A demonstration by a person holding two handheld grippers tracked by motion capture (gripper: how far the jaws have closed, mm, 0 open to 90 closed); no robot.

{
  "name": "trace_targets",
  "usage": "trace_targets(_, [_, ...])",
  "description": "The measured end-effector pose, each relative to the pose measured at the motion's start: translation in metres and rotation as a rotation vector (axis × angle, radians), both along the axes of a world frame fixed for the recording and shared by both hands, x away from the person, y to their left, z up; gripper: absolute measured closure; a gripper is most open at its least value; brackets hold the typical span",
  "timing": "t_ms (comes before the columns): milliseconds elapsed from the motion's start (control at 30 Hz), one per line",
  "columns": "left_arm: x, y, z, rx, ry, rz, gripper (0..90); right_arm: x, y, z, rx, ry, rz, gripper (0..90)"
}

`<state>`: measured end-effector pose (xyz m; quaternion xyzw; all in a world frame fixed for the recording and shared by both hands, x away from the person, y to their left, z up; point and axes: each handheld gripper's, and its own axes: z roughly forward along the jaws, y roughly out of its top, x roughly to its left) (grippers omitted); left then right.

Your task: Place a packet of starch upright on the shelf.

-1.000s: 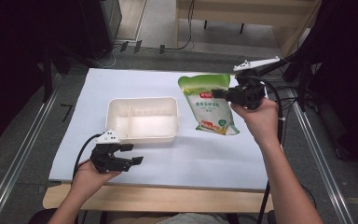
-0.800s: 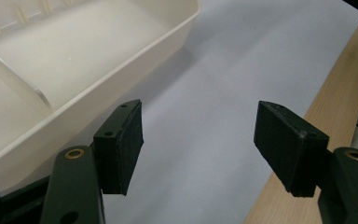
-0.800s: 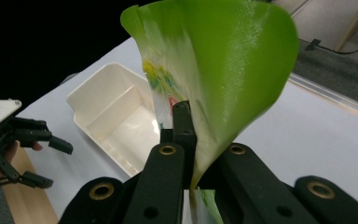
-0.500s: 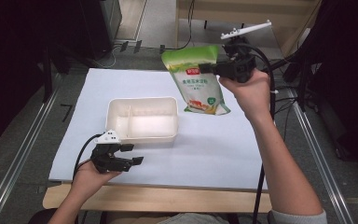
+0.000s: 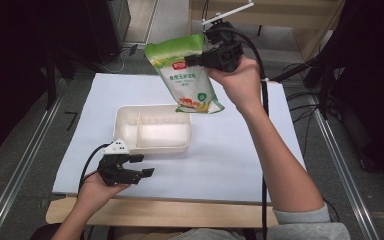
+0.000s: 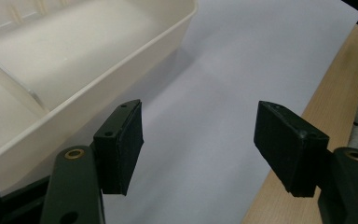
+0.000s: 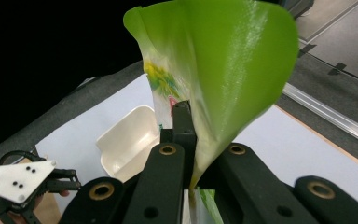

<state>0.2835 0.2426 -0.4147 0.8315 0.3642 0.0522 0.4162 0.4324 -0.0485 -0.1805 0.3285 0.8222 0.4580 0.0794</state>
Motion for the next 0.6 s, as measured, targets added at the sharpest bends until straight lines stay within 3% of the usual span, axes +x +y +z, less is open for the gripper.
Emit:
trace_targets(333, [0.0, 0.0, 0.0, -0.001, 0.004, -0.004, 33.4, 0.015, 0.037, -0.012, -0.032, 0.026, 0.025, 90.0])
trace_targets(600, [0.0, -0.001, 0.0, -0.004, 0.008, -0.003, 33.4, 0.025, 0.063, -0.03, -0.035, 0.056, 0.039, 90.0])
